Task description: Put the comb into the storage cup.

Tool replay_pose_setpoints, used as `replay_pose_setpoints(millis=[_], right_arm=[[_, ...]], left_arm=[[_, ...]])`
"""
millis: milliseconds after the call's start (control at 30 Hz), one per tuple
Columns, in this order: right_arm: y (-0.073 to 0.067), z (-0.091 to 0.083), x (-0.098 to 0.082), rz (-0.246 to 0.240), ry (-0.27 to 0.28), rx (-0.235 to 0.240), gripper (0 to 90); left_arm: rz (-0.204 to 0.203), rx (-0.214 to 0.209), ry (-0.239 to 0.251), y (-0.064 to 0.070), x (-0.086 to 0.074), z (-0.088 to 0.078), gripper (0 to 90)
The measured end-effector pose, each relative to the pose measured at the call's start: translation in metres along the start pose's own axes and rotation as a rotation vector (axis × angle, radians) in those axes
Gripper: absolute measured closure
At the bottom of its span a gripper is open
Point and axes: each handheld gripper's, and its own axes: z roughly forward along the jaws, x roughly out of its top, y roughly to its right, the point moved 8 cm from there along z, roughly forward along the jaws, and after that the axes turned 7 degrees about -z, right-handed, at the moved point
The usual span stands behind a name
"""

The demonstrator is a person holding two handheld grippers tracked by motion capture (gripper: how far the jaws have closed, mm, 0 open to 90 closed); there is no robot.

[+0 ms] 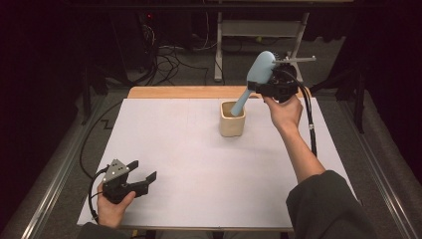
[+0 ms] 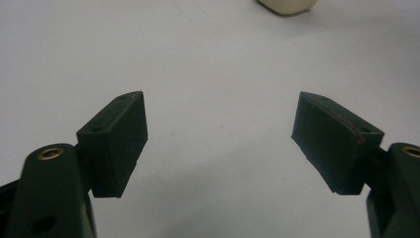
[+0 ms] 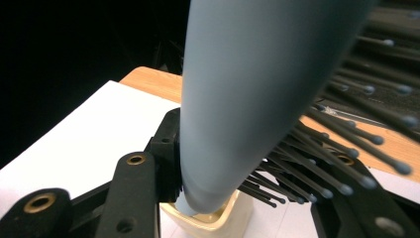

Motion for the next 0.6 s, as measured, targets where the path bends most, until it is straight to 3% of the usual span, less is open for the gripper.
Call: replay_pose_setpoints(millis=[600], right_arm=[[-0.005,0.021,-0.007,-0.017,-0.035,0.000,54.1]], left_arm=[[0.002,-0.003,-0.006,0.001,-0.001,0.000,22.5]])
